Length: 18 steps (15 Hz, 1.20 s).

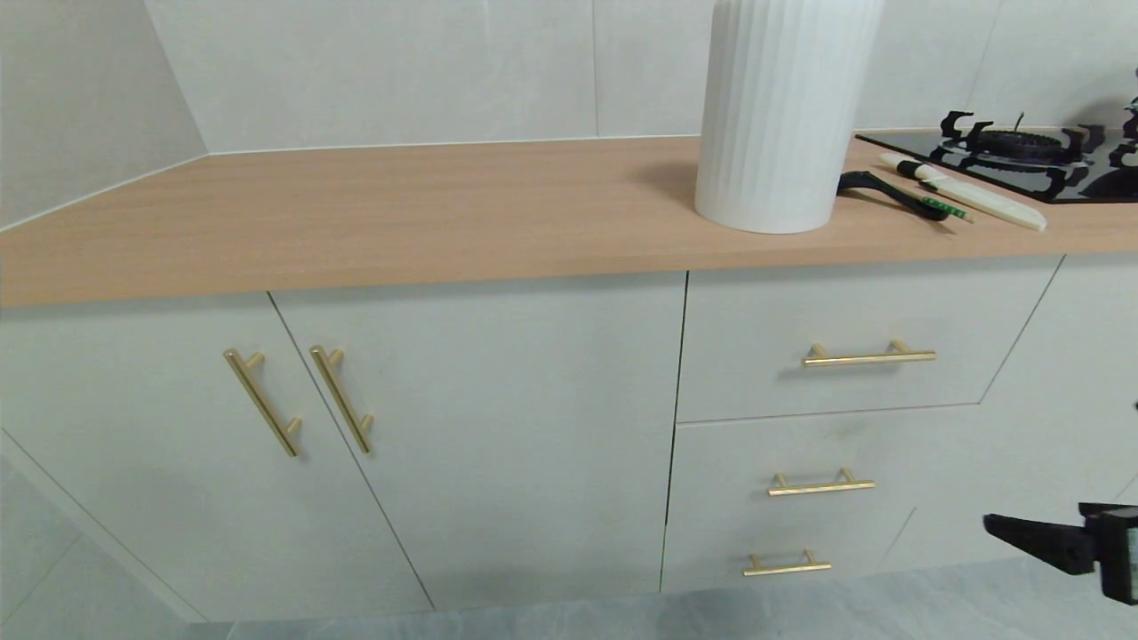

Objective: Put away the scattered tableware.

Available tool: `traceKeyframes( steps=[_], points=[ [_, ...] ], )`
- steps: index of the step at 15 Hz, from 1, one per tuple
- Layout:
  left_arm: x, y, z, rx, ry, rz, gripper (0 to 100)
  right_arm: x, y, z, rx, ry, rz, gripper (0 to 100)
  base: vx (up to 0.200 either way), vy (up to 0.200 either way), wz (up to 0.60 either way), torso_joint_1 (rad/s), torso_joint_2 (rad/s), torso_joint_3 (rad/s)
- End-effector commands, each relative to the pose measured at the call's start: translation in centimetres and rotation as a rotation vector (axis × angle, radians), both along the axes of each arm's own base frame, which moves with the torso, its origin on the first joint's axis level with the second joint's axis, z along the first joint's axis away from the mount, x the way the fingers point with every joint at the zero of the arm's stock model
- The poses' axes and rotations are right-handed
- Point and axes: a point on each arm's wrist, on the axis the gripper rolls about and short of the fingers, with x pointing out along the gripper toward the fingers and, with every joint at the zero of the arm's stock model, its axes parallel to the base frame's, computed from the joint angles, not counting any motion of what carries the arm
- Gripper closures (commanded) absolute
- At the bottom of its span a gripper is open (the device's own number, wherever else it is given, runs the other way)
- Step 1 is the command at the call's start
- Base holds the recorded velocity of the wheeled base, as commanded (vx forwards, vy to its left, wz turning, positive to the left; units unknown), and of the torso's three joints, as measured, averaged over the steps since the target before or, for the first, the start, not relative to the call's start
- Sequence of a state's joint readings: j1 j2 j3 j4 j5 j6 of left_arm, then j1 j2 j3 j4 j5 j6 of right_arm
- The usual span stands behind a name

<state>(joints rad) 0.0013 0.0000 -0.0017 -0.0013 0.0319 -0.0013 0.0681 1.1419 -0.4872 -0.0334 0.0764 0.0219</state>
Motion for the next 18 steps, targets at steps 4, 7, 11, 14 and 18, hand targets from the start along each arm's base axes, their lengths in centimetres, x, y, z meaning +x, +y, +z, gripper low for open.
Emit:
traceKeyframes(
  steps=[4,7,11,14,18],
  points=[
    [0.0,0.0,0.0,0.000,0.001,0.001,0,12.0,1.4,-6.7,-0.020,0.255,0.021,0,0.000,0.000,0.00,0.000,0.00,0.000],
    [0.0,0.0,0.0,0.000,0.001,0.001,0,14.5,2.1,-9.5,-0.031,0.247,0.031,0,0.000,0.000,0.00,0.000,0.00,0.000],
    [0.0,0.0,0.0,-0.002,0.001,0.001,0,16.6,2.7,-12.4,-0.040,0.212,0.032,0,0.000,0.000,0.00,0.000,0.00,0.000],
    [0.0,0.0,0.0,0.000,0.001,0.001,0,17.3,2.9,-13.5,-0.061,0.188,0.016,0,0.000,0.000,0.00,0.000,0.00,0.000],
    [0.0,0.0,0.0,0.000,0.001,0.001,0,18.3,2.8,-14.9,-0.108,0.145,-0.044,0,0.000,0.000,0.00,0.000,0.00,0.000]
  ],
)
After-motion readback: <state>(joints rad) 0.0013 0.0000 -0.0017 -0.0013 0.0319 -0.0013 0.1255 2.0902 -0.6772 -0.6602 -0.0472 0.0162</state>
